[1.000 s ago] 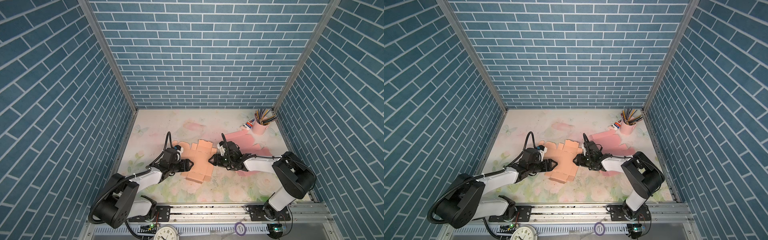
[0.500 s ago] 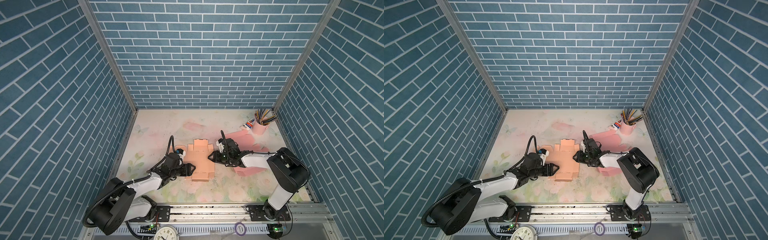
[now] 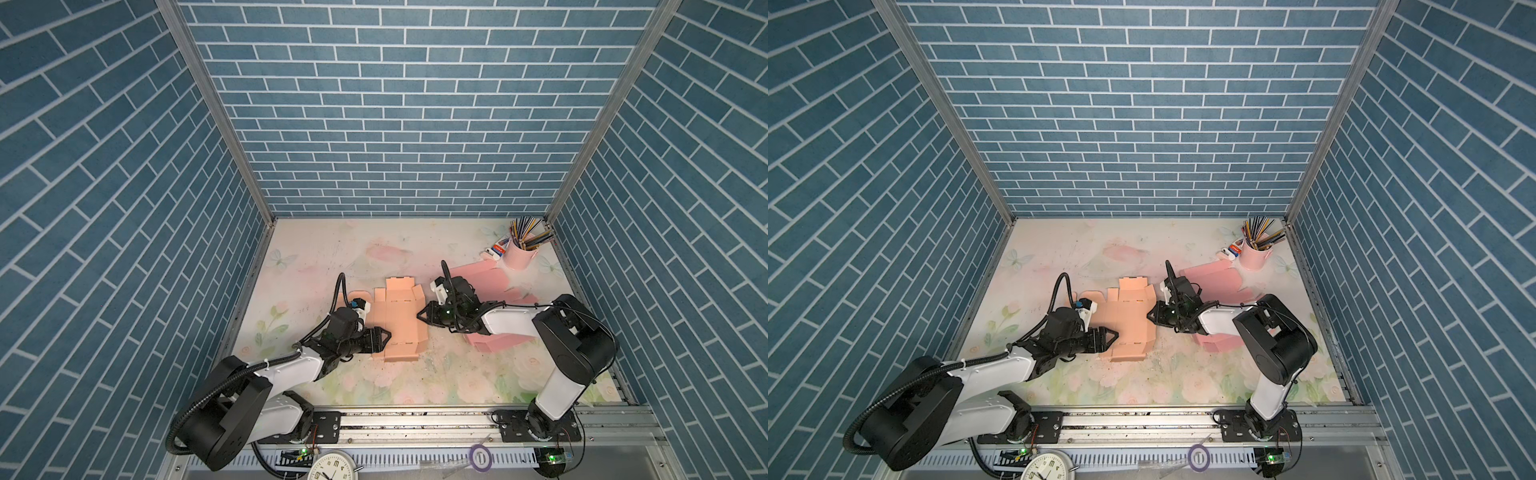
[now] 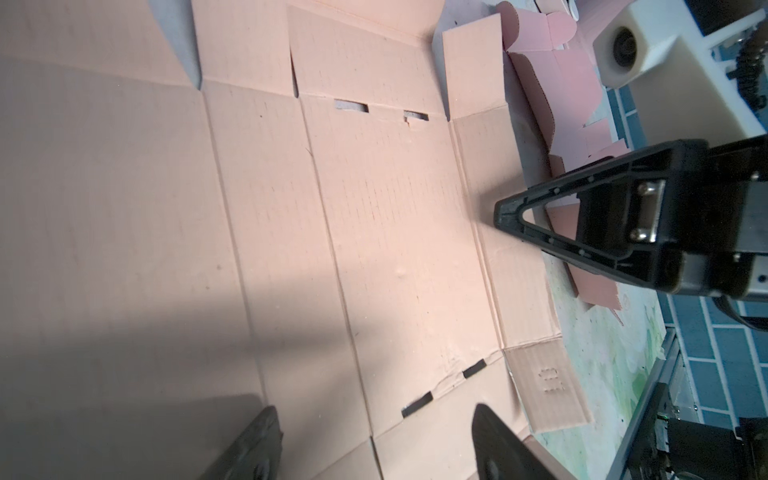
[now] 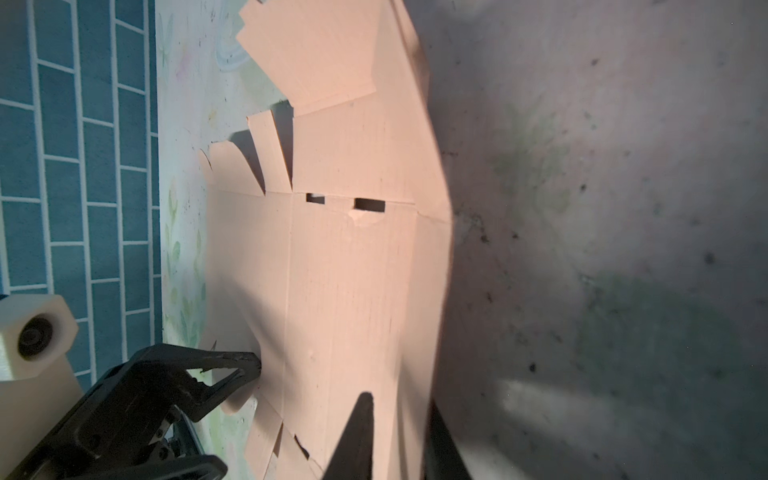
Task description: Fold the paper box
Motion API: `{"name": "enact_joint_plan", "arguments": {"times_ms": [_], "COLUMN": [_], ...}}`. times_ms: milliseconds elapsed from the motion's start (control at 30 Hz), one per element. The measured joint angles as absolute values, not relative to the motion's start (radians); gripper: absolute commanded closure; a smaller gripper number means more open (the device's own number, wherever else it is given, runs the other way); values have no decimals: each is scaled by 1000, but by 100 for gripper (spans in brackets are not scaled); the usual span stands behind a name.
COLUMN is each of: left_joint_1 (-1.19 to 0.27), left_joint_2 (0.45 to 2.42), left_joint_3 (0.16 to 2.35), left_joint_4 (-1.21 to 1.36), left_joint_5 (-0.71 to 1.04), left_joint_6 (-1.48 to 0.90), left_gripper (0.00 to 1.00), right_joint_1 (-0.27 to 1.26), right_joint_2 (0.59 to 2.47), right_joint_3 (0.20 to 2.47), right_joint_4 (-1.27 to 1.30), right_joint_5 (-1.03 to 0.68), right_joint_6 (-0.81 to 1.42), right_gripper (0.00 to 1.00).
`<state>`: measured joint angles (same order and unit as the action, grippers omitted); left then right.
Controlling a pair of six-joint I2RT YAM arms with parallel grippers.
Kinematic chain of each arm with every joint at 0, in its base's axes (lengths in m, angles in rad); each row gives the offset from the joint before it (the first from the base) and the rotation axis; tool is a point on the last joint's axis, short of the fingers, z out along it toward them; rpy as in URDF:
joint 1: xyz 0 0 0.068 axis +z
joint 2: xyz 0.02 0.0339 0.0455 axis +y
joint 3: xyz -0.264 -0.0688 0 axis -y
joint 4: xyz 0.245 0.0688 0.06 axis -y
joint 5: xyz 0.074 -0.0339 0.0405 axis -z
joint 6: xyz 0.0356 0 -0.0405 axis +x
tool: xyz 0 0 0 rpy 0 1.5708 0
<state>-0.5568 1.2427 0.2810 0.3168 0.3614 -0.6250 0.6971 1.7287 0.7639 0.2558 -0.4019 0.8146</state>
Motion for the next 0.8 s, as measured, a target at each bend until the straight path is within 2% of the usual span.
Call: {"name": "enact_joint_plan", "arguments": {"times_ms": [300,500,800], "left_joint_1": [-558,-559,-503], "left_joint_2": [1216,1180,1157], "left_joint_3": [274,285,300], "left_joint_4": [291,217,146], "left_joint_5": [372,387,410], "left_joint_6": [-633,-624,-604], "left_gripper": [27,26,26], "right_joint_1": [697,693,660], "right_joint_2": [1729,1729,1758], "right_joint_3": [765,818,955], "right_joint_4": [245,146,-60], "right_joint_5": [-402,-401,-395], "right_joint_6": [810,764,612], "right_gripper": [96,97,95]}}
